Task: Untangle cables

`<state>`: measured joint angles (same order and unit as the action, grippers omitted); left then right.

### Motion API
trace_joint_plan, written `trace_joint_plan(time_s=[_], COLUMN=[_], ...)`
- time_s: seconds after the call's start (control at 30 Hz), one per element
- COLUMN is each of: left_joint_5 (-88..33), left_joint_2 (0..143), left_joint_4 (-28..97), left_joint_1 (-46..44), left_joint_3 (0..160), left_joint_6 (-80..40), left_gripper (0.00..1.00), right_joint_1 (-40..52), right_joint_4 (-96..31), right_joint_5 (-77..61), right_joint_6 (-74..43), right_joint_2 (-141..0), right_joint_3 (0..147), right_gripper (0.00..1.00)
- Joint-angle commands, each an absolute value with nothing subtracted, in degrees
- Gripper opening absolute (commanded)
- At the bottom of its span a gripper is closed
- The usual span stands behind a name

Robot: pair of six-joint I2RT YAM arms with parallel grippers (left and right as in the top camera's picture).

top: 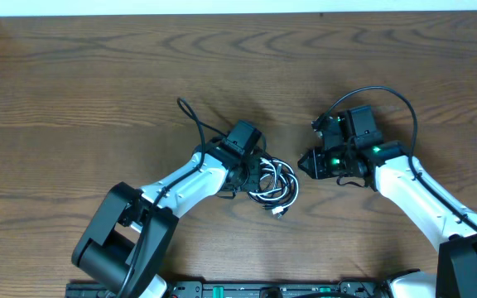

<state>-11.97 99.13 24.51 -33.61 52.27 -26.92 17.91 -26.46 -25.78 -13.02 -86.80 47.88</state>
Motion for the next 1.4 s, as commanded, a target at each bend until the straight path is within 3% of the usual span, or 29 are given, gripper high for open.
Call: trace_joint_plan(time_s=[0.0,0.33,0.57,0.93,1.07,1.37], left_joint_5=[-12.4,-17.4,-19.1,-27.9,-28.5,-41.9], left_joint_2=[94.9,78.1,76.6,76.5,76.5,76.5], left_joint_4=[25.6,25.6,25.5,15.9,15.0,5.4], left_joint_1=[-32.7,-32.4,-32.4,-32.4,-32.4,-32.4], left_joint_3=[50.8,50.8,50.8,50.8,50.8,50.8], left_joint_6=[-25.5,-25.5,-25.6,-28.7,-30.9,-33.9], left_gripper=[0.07,0.08,0.08,0.08,0.08,0.08], right_joint_1=[18.9,18.9,18.9,21.3,23.1,26.4], right_joint_4=[-26.3,-25.9,-24.6,-24.6,-24.6,-24.7], right_joint_5=[-24.3,-25.0,-35.0,-38.1,-35.5,-19.2], right_joint_6=[-11.9,-11.9,-11.9,-11.9,-11.9,-16.6], right_joint_2=[-85.8,-85.8,-85.8,-85.8,-85.8,-85.9], right_joint_3=[48.1,48.1,48.1,48.1,48.1,48.0], right_gripper=[0.25,0.27,0.38,0.41,0.4,0.38])
